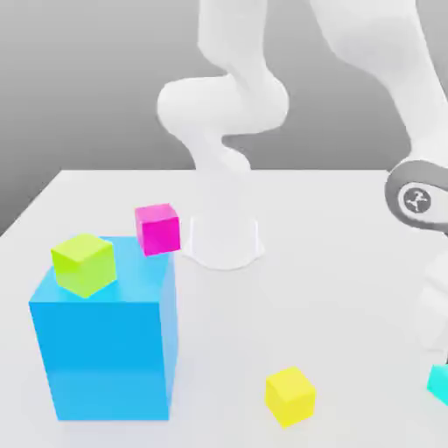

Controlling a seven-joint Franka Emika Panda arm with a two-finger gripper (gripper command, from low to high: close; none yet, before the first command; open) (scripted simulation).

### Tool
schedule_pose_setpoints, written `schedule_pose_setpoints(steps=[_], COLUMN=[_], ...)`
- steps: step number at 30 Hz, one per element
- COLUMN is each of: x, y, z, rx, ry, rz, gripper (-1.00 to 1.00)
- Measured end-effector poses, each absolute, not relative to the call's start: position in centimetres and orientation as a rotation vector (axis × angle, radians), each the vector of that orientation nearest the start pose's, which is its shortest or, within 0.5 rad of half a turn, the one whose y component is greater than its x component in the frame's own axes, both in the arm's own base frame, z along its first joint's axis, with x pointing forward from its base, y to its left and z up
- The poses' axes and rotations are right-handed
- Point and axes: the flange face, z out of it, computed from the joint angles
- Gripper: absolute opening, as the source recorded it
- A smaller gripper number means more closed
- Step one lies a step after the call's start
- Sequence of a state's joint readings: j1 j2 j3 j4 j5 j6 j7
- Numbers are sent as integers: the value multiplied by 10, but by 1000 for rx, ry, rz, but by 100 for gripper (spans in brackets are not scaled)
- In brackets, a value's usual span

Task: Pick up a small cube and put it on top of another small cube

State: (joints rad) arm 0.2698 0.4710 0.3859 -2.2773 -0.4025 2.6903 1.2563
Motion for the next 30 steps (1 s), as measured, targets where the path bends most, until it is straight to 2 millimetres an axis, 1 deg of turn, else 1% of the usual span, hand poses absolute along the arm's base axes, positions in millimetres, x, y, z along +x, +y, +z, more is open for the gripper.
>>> schedule_pose_setpoints(steps=[1, 2, 7, 8, 9, 10, 13, 14, 16, 18, 20, 22, 24, 26, 28, 30], x=[403, 402, 402, 401, 401, 402, 402, 412, 437, 458, 475, 487, 495, 501, 500, 493], y=[339, 339, 339, 339, 339, 340, 338, 325, 289, 251, 212, 173, 131, 77, 24, -25], z=[147, 134, 134, 128, 132, 142, 182, 193, 213, 231, 249, 267, 286, 305, 326, 348], rx=[-3110, -3111, -3110, -3111, -3110, -3109, -3110, -3105, -3069, -3004, -2912, -2794, -2648, -2447, -2211, -1947], ry=[427, 425, 425, 424, 425, 426, 434, 530, 803, 1073, 1336, 1587, 1832, 2097, 2344, 2560], rz=[-2, -1, -2, -1, -1, -1, -2, -10, -31, -49, -64, -76, -84, -86, -84, -80], gripper=[0, -100, -100, -100, -100, -100, -100, -100, -100, -100, -100, -100, -100, -100, -100, -100])
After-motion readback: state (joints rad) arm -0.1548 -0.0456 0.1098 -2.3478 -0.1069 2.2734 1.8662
